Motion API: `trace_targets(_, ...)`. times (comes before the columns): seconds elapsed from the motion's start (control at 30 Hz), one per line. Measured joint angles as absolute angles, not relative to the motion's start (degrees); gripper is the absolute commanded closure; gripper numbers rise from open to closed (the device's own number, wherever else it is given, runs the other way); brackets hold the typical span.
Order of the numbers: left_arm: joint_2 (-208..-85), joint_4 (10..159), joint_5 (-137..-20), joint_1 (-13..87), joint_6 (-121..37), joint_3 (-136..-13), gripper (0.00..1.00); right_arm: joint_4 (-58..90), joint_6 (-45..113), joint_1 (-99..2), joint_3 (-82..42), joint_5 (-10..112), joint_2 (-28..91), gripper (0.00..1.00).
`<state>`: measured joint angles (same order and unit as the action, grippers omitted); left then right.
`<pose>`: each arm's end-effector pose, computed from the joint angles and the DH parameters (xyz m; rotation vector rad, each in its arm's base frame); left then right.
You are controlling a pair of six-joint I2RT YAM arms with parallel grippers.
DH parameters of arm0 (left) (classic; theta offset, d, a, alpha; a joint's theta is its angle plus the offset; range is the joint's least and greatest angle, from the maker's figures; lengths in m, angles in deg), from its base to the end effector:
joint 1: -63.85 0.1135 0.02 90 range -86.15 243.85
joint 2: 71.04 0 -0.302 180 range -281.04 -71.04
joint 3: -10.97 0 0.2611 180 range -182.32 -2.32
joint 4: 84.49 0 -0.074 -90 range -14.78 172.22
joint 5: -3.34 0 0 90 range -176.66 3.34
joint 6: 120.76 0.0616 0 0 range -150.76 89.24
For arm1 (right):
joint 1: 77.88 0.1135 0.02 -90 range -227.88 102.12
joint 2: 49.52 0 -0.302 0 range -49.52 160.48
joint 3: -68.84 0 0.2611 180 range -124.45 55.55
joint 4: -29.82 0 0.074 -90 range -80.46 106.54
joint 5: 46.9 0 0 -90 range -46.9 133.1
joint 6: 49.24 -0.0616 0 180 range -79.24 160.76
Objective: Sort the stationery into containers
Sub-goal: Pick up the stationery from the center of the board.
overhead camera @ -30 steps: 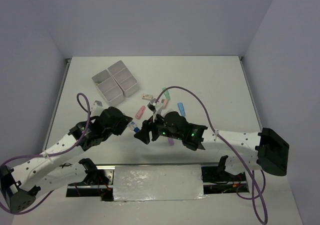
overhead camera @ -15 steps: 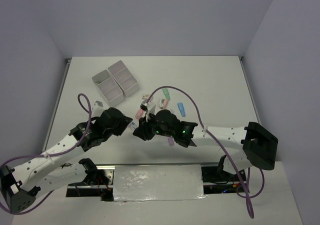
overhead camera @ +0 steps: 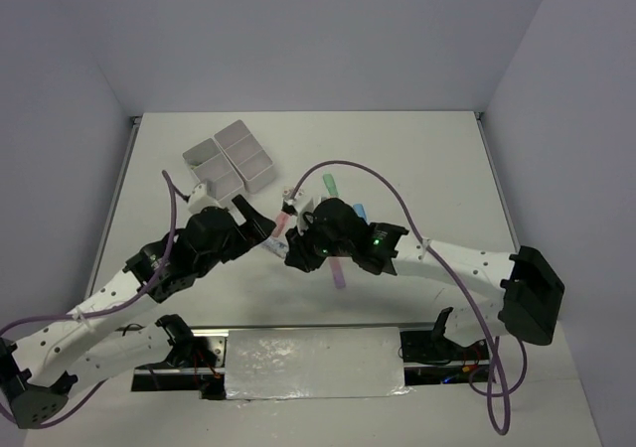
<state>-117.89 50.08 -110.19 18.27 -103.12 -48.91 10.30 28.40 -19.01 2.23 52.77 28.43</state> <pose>0.1422 -0.1099 0.3228 -0.7456 2.0573 -0.7908 0.1610 0.2866 0.2884 -0.9820 2.0131 0.8931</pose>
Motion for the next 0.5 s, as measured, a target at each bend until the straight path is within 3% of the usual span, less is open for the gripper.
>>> trace_targets(0.23, -122.96, 51.20, -103.94, 18.23, -79.10, -62.28, 0.01, -9.37, 35.90, -19.21, -0.76, 56.31, 20.17, 1.00)
trace_targets(0.5, -123.79, 60.18, -74.76, 18.16, -58.36, -54.09, 0.01, -21.79, 42.04, -19.16, -1.13, 65.93, 6.55, 1.00)
